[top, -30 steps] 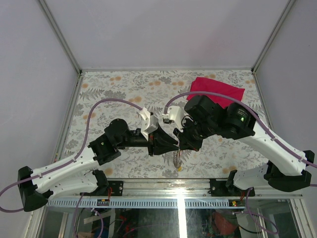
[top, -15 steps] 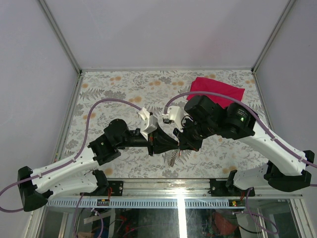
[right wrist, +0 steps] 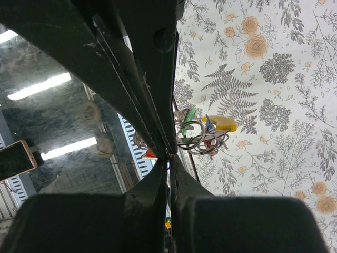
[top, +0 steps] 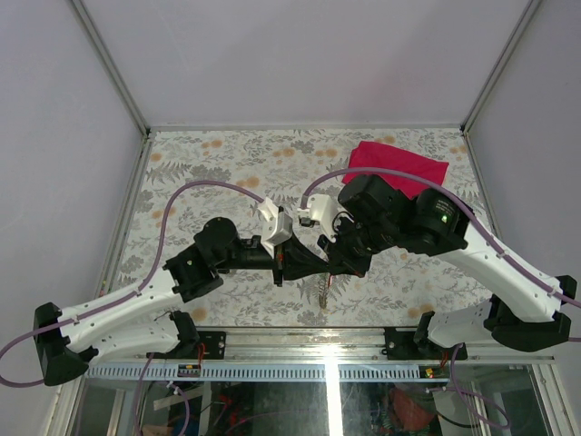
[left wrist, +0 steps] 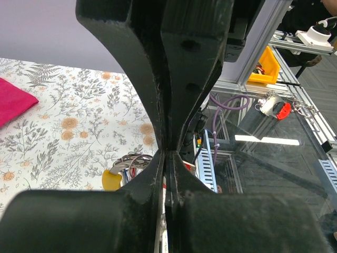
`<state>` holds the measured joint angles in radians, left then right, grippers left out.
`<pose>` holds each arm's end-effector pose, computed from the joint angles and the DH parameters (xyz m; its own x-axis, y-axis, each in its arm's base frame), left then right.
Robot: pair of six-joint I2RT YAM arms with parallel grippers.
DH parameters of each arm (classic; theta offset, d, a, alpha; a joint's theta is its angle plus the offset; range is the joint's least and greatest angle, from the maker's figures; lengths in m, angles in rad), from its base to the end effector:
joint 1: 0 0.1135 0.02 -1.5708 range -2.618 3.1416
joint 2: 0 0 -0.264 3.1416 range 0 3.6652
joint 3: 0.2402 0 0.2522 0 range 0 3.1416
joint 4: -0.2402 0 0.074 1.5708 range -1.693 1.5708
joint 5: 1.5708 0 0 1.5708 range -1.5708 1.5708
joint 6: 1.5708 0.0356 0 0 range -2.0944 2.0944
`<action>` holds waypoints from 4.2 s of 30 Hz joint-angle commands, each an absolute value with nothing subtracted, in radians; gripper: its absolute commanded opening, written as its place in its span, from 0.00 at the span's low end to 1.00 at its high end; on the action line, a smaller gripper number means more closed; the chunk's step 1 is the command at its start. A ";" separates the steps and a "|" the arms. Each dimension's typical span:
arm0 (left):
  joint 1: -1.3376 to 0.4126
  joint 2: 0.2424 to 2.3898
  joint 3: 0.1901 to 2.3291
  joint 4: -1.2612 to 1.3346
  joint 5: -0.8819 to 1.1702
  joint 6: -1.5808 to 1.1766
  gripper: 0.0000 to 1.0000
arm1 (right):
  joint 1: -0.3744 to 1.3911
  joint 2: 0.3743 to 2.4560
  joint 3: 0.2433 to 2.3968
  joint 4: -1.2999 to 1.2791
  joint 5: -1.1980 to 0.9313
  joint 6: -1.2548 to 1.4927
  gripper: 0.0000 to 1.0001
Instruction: Put the keys on the keyring
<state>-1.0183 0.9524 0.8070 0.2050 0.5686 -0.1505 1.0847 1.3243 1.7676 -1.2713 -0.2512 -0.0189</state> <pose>0.1001 -0.1989 0.3587 -0.1189 -0.0478 -0.9918 0.9928 -0.0227 -0.1179 0.0971 0.2026 0.4489 -0.3264 -0.6569 -0.6797 -0.9413 0.2915 0.1703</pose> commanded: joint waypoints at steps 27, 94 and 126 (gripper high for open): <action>-1.028 0.807 0.642 0.812 0.455 -0.406 0.00 | 1.086 0.700 1.036 -0.032 -0.323 0.051 0.29; -1.027 0.770 0.781 0.305 0.398 -0.193 0.26 | 1.086 0.942 1.467 -0.768 -0.262 -0.091 0.00; -1.043 0.918 0.870 0.196 0.529 -0.116 0.27 | 1.086 1.308 1.880 -1.291 -0.281 -0.131 0.00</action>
<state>-1.0294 0.9043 0.8272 0.1856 0.5018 -0.1398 1.0847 1.3037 1.8317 -1.2984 -0.2535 -0.1200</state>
